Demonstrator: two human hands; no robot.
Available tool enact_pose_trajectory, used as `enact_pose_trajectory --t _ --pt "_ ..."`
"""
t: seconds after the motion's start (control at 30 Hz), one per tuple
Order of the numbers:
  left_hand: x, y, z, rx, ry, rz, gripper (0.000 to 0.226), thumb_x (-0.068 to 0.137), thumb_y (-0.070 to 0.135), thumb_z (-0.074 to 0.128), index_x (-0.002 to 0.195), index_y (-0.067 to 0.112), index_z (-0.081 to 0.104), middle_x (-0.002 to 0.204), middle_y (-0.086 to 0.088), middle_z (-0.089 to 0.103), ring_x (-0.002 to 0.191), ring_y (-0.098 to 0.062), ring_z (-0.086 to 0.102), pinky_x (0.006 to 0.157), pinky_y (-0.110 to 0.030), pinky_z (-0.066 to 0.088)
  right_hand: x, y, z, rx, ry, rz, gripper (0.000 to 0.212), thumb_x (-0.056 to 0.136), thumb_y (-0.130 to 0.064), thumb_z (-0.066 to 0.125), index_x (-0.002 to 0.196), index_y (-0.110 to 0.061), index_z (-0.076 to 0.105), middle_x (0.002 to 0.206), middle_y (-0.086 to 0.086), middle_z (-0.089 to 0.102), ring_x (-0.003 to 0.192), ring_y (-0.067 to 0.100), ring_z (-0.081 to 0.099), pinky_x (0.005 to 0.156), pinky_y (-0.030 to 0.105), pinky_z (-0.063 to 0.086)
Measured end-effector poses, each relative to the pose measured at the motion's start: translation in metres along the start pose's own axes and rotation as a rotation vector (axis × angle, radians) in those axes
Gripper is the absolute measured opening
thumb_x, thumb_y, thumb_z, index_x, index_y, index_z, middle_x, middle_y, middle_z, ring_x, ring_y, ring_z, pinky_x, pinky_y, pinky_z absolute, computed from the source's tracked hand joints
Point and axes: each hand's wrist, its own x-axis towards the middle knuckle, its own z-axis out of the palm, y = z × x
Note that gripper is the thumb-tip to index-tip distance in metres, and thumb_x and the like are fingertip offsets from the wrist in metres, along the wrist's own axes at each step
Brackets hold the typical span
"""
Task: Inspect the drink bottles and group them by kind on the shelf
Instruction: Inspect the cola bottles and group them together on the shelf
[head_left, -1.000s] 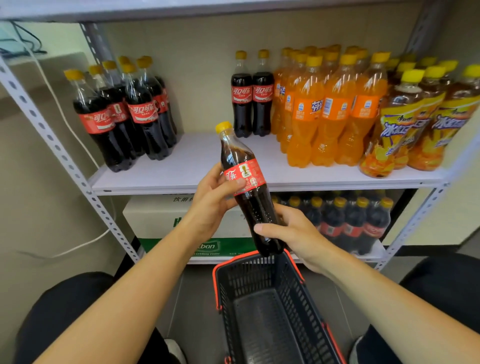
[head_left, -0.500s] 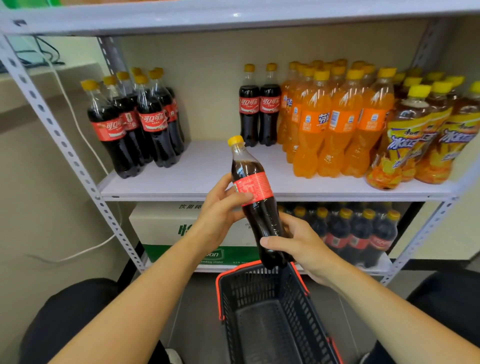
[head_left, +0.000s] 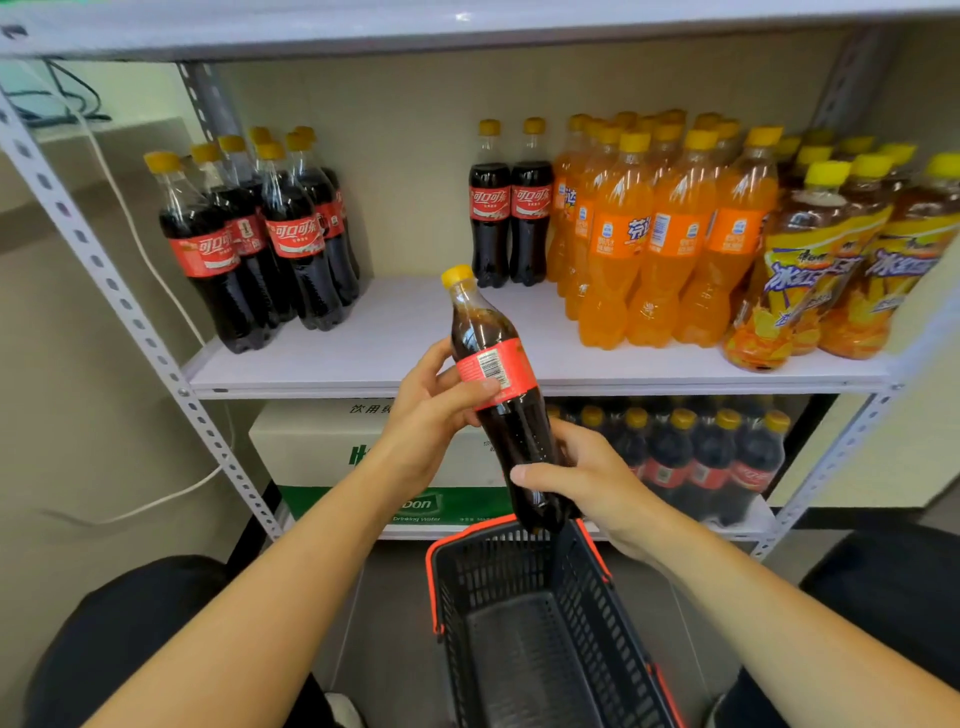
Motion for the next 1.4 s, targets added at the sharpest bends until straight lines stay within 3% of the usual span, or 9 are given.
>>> enact_pose_trajectory --t 0.1,0.2,0.37,0.5,0.6,0.9,1.1,1.23,1.4 --pt "0.001 0.003 0.0 0.036 -0.016 0.0 0.045 0.077 0.034 0.075 0.12 0.025 0.069 0.103 0.001 0.072 0.093 -0.014 0.07 0.077 -0.025 0.057 0.0 0.003 0.001 -0.041 0.102 -0.049 0.056 0.062 -0.043 0.082 0.114 -0.026 0.067 0.1 -0.011 0.075 0.093 0.005 0.071 0.076 0.018 0.052" --pt "0.001 0.003 0.001 0.092 0.059 0.008 0.041 0.073 0.043 0.081 0.111 0.029 0.073 0.103 0.004 0.074 0.1 -0.017 0.072 0.079 -0.031 0.059 0.001 0.006 0.002 -0.182 0.163 -0.09 0.061 0.061 -0.047 0.084 0.116 -0.032 0.062 0.103 -0.012 0.073 0.095 0.002 0.07 0.082 0.024 0.054" --pt "-0.001 0.002 -0.004 0.067 0.088 0.031 0.048 0.076 0.026 0.083 0.121 0.019 0.067 0.108 -0.002 0.074 0.104 -0.025 0.071 0.084 -0.043 0.06 -0.001 0.008 0.0 -0.387 0.168 -0.102 0.067 0.063 -0.056 0.086 0.118 -0.043 0.05 0.109 -0.022 0.065 0.099 -0.01 0.062 0.077 0.01 0.049" --pt "-0.005 0.005 -0.002 0.006 -0.007 0.041 0.059 0.078 0.015 0.08 0.132 0.007 0.059 0.116 -0.011 0.069 0.106 -0.028 0.069 0.087 -0.046 0.058 0.003 0.002 -0.003 -0.326 0.131 -0.088 0.072 0.065 -0.064 0.075 0.128 -0.037 0.052 0.118 -0.017 0.066 0.108 0.001 0.064 0.096 0.034 0.055" --pt "-0.007 0.006 0.002 -0.028 -0.071 0.038 0.07 0.071 0.017 0.082 0.137 0.012 0.057 0.123 -0.01 0.068 0.113 -0.027 0.066 0.089 -0.04 0.056 0.003 -0.001 -0.004 -0.263 0.112 -0.134 0.069 0.073 -0.058 0.074 0.136 -0.035 0.055 0.124 -0.016 0.067 0.116 0.005 0.063 0.104 0.042 0.052" --pt "-0.013 0.013 0.01 0.224 -0.212 0.105 0.077 0.077 0.004 0.082 0.146 0.017 0.05 0.141 -0.003 0.062 0.134 -0.022 0.056 0.109 -0.047 0.049 0.01 0.007 -0.015 -0.222 0.129 -0.27 0.076 0.075 -0.028 0.089 0.142 -0.034 0.055 0.128 -0.016 0.068 0.119 0.004 0.065 0.102 0.032 0.052" --pt "-0.016 0.029 0.006 0.393 -0.019 0.315 0.042 0.082 0.006 0.083 0.12 0.017 0.068 0.106 -0.009 0.073 0.101 -0.023 0.071 0.085 -0.027 0.056 0.012 0.02 -0.03 -0.349 0.214 -0.285 0.078 0.07 -0.028 0.092 0.139 -0.032 0.056 0.129 -0.014 0.065 0.12 0.005 0.062 0.104 0.039 0.052" --pt "-0.021 0.029 0.003 0.667 0.031 0.398 0.028 0.08 0.007 0.086 0.103 0.015 0.073 0.095 -0.006 0.075 0.076 -0.02 0.071 0.071 -0.028 0.059 0.014 0.026 -0.037 -0.504 0.275 -0.301 0.081 0.067 -0.028 0.094 0.137 -0.039 0.055 0.129 -0.012 0.063 0.119 0.009 0.059 0.103 0.041 0.051" --pt "-0.022 0.029 0.004 0.613 0.062 0.321 0.019 0.078 0.012 0.087 0.094 0.012 0.078 0.09 -0.003 0.078 0.068 -0.016 0.066 0.066 -0.032 0.059 0.013 0.028 -0.041 -0.63 0.338 -0.34 0.084 0.066 -0.027 0.092 0.136 -0.043 0.048 0.126 -0.012 0.062 0.116 0.014 0.057 0.097 0.039 0.048"
